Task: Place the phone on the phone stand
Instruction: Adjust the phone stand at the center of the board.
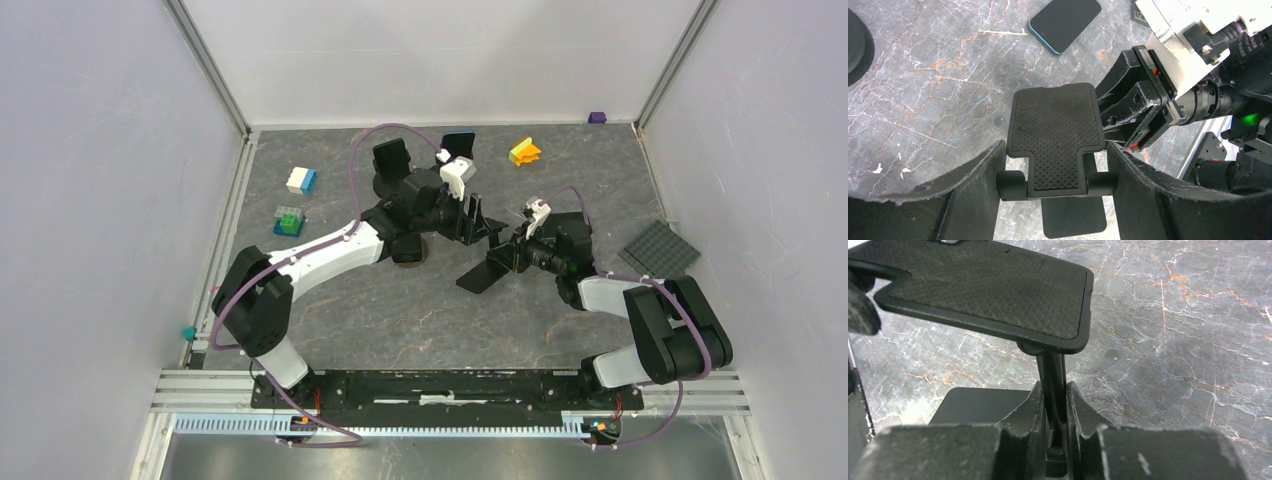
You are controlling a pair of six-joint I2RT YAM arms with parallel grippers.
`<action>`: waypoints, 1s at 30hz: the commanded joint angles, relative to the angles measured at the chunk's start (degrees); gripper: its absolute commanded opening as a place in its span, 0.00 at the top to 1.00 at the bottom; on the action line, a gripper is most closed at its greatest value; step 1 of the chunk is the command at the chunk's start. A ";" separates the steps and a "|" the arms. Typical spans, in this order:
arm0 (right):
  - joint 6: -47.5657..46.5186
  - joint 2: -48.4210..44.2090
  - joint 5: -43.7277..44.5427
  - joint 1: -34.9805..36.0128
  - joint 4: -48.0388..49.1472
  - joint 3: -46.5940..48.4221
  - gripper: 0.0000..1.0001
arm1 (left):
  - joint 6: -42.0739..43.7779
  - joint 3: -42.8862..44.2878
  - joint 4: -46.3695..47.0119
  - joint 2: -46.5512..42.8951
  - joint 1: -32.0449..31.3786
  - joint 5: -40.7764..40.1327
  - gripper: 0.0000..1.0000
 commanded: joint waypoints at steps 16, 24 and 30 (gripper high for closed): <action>13.01 -3.62 -0.22 -3.11 8.00 4.52 1.00 | 0.26 -7.98 1.78 2.27 -6.32 -2.96 0.78; 14.39 -4.51 -0.76 -3.89 9.01 4.42 1.00 | -2.52 -7.34 1.92 5.61 -7.42 -1.32 0.77; 13.99 -4.57 -0.95 -4.27 9.12 4.35 1.00 | -2.34 -7.71 2.39 5.92 -8.02 -2.02 0.76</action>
